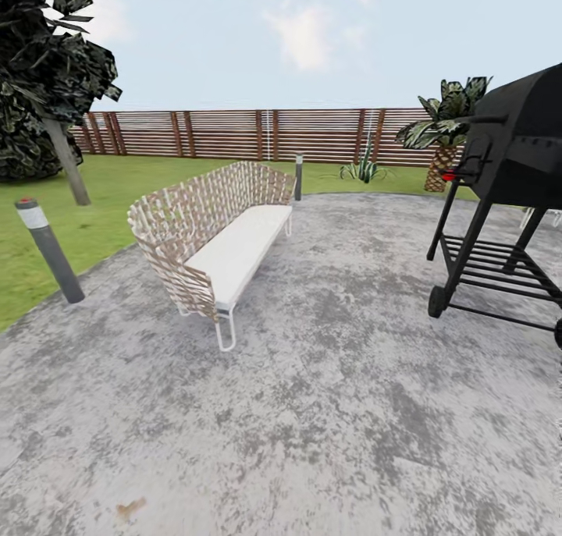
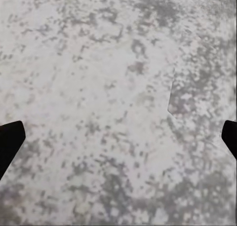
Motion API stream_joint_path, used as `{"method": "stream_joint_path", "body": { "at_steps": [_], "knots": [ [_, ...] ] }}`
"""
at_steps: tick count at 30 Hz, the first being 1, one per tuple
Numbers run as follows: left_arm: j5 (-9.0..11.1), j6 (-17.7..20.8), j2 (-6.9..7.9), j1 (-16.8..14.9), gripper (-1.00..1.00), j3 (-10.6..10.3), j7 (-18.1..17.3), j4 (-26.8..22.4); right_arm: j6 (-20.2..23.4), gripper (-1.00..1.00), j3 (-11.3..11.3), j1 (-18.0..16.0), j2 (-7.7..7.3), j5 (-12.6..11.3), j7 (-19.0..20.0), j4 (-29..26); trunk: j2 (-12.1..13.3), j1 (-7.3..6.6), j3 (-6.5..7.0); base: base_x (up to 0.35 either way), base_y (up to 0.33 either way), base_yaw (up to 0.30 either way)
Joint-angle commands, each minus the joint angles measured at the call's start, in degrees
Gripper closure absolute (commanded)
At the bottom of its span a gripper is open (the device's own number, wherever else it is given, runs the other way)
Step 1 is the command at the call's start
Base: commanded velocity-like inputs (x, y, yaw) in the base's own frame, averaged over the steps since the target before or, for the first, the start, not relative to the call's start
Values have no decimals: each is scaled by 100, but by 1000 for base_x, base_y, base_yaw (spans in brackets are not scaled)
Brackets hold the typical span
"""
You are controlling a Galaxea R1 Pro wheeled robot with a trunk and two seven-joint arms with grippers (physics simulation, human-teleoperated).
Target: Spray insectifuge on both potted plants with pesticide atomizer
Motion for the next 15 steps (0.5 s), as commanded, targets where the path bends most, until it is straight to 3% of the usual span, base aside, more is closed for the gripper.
{"method": "stream_joint_path", "body": {
  "at_steps": [1,15],
  "knots": [
    [24,-18,0,-1,-100,3,1,3,-19,-100,-5,-4,1,1,-2,6,-1,2,-4,332,-21,-253],
    [24,-18,28,-1,-100,3,-13,5,-22,-100,-9,-4,1,1,-23,6,-1,2,-3,336,24,-267]
  ]
}}
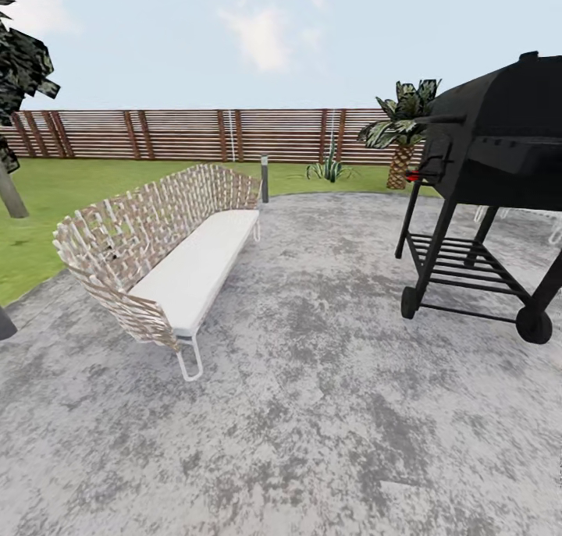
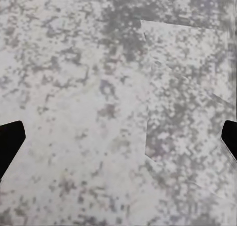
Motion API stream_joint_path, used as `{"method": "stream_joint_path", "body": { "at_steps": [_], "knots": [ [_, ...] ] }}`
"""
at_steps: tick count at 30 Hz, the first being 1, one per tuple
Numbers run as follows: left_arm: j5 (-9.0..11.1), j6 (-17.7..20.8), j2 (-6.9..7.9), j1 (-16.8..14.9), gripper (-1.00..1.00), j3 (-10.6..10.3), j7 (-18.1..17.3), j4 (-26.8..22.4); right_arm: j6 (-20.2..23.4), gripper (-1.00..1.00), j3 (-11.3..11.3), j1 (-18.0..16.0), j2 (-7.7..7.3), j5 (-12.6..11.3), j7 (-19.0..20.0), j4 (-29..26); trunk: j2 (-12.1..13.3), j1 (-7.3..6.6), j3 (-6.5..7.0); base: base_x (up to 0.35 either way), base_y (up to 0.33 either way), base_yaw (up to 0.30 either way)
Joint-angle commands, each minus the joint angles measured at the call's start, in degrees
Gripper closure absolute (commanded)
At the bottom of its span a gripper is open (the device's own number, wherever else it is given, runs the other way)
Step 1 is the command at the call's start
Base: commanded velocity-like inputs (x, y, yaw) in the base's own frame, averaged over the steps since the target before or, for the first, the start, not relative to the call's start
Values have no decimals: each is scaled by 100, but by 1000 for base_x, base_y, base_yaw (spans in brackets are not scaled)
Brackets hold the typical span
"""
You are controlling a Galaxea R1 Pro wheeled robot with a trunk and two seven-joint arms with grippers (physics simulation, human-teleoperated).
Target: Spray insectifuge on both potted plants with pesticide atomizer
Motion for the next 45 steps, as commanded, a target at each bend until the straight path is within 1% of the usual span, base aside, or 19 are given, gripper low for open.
{"method": "stream_joint_path", "body": {
  "at_steps": [1,7,10,35,45],
  "knots": [
    [24,-18,1,-1,-100,2,2,4,-20,-100,-4,-4,1,1,-3,5,-2,2,-5,336,37,-269],
    [16,-18,6,-1,-100,-1,-3,9,-22,-100,-4,-4,1,-5,-3,5,-2,2,-5,336,13,-264],
    [15,-18,6,-1,-100,1,-4,9,-23,-100,-5,-4,1,-2,-3,5,-2,2,-5,336,2,-128],
    [15,-18,7,-1,-100,-5,-3,7,-31,-100,-3,-4,-8,-3,-11,14,-2,2,-5,336,0,-11],
    [15,-18,7,-1,-100,-5,2,8,-28,-100,-5,-4,-6,-8,-12,14,-2,2,-5,336,0,-225]
  ]
}}
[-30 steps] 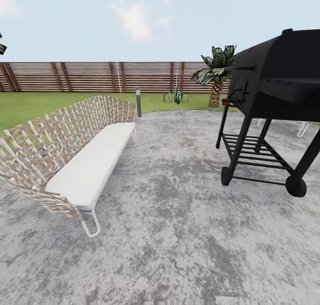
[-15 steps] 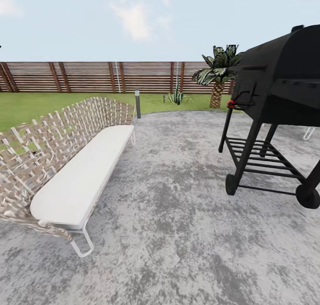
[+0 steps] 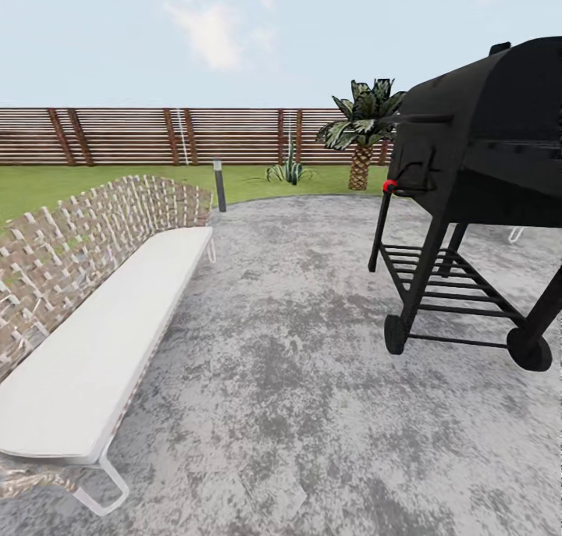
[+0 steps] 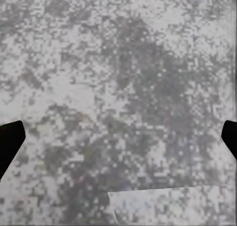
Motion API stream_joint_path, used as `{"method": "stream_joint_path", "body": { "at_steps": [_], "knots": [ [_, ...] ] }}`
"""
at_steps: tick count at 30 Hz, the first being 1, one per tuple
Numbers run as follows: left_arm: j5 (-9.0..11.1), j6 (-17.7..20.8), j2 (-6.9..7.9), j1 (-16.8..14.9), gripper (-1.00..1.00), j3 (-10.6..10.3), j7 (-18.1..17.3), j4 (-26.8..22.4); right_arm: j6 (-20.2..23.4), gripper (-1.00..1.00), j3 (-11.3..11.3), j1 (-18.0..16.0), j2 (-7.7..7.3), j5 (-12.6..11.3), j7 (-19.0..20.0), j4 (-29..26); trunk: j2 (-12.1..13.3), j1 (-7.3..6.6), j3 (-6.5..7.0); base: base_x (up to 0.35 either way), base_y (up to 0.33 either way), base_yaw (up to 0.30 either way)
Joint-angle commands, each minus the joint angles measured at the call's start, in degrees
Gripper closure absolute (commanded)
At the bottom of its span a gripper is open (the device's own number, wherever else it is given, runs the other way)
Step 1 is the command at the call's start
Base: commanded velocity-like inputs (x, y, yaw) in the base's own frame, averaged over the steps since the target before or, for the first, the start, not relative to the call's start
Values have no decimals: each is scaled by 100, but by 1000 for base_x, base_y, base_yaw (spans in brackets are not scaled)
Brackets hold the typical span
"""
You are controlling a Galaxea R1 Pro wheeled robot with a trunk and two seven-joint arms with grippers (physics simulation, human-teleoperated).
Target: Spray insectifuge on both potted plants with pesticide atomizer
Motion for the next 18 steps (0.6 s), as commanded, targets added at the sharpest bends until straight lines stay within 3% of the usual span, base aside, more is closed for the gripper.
{"method": "stream_joint_path", "body": {
  "at_steps": [1,18],
  "knots": [
    [23,-19,0,-1,-100,3,1,4,-17,-100,-3,-4,3,0,-3,5,-2,2,-5,336,0,-161],
    [23,-25,0,-1,-100,2,-1,2,-14,-100,-2,-4,3,0,2,5,-2,2,-5,336,0,-18]
  ]
}}
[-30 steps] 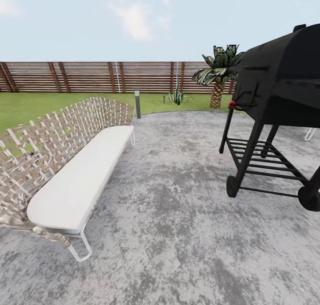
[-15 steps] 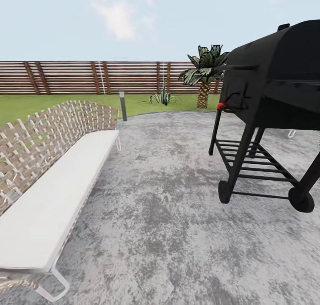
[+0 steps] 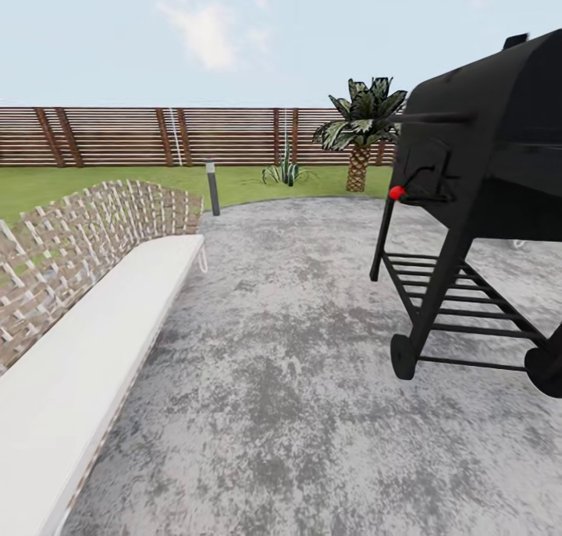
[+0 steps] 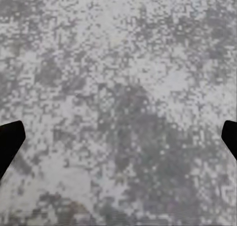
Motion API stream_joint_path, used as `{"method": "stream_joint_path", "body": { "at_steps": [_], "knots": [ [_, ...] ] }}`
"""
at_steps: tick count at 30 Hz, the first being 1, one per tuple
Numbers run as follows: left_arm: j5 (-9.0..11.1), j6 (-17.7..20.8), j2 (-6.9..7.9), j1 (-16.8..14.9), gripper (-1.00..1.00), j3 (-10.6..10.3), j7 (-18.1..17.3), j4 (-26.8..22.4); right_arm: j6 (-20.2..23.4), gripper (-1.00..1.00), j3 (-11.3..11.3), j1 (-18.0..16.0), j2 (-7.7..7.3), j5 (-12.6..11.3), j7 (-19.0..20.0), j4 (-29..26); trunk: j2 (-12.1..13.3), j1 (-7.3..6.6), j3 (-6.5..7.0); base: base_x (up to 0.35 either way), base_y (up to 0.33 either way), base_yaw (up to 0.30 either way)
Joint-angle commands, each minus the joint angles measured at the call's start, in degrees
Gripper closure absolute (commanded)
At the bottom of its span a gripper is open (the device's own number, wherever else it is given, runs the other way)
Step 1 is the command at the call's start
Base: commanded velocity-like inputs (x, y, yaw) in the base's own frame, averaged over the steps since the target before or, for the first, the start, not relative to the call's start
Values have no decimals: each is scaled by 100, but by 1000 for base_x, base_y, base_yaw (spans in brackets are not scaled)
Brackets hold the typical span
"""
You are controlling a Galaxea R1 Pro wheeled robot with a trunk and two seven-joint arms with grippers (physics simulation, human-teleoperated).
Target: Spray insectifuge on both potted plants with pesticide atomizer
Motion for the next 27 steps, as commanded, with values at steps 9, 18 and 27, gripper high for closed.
{"method": "stream_joint_path", "body": {
  "at_steps": [9,18,27],
  "knots": [
    [23,-14,-1,-3,-100,3,0,7,-18,-100,-4,-2,-3,0,-6,3,-2,2,-5,336,0,0],
    [23,-19,-1,-3,-100,3,-3,7,-18,-100,-4,-2,-3,0,-8,3,-2,2,-5,336,0,0],
    [18,-19,-1,-3,-100,3,-3,7,-18,-100,-4,-2,-3,0,-4,2,-2,2,-5,336,0,0]
  ]
}}
